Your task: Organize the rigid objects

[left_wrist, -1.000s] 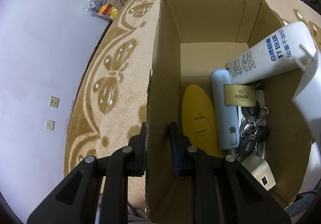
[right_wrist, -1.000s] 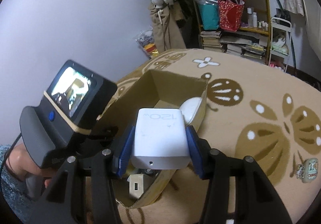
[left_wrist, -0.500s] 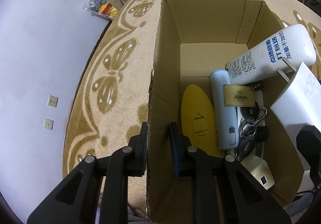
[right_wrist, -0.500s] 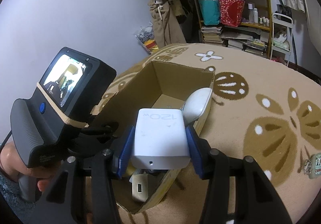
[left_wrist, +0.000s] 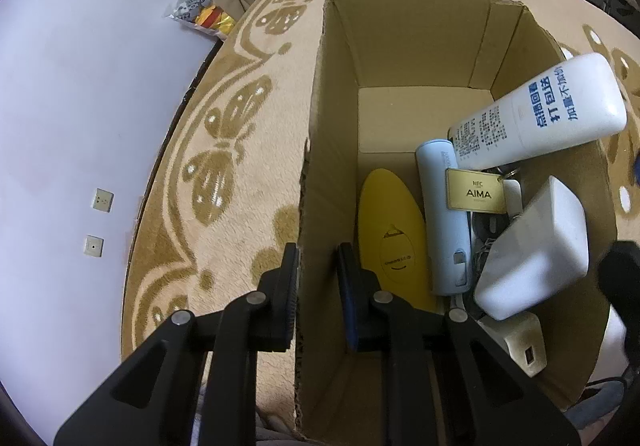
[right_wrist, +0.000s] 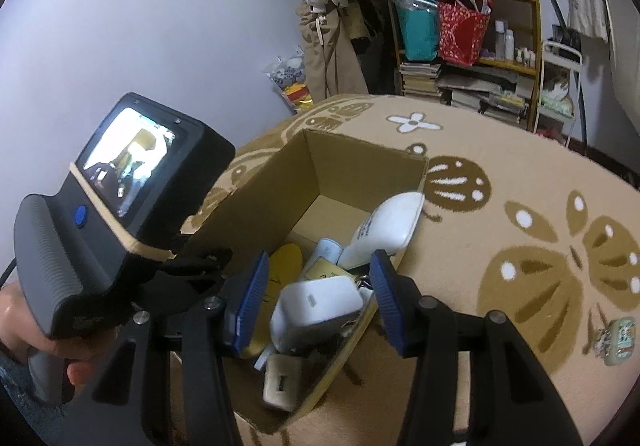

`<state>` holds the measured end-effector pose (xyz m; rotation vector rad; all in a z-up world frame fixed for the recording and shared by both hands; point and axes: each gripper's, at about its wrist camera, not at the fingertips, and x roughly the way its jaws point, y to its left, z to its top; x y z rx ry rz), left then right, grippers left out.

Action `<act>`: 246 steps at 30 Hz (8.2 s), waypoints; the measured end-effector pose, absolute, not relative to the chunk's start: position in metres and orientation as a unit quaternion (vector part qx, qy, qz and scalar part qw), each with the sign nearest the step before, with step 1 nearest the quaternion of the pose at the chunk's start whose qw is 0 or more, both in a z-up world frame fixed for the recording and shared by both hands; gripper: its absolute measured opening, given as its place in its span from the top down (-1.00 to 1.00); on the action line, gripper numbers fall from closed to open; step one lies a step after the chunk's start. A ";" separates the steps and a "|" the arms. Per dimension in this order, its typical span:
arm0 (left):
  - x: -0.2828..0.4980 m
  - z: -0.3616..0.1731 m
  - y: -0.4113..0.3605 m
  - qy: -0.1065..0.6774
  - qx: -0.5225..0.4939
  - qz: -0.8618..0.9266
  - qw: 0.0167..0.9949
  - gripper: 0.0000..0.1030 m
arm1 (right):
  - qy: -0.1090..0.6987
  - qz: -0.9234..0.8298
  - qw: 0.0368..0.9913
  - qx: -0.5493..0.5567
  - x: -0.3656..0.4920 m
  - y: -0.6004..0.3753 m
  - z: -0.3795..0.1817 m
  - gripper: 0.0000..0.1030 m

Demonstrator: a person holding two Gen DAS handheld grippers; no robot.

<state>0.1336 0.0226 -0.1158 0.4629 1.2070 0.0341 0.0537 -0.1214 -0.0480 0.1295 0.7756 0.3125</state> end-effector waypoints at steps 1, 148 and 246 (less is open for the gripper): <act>0.134 -0.115 0.023 0.563 0.213 0.015 0.798 0.63 | 0.373 0.146 0.914 0.064 0.052 -0.125 -0.044 -0.33; 0.136 -0.112 0.033 0.569 0.193 0.005 0.799 0.62 | 0.376 0.094 0.917 0.097 0.074 -0.130 -0.035 -0.61; 0.003 0.000 0.027 0.319 0.090 -0.046 0.942 -0.99 | 0.209 -0.096 0.970 0.078 -0.091 -0.224 0.011 -1.00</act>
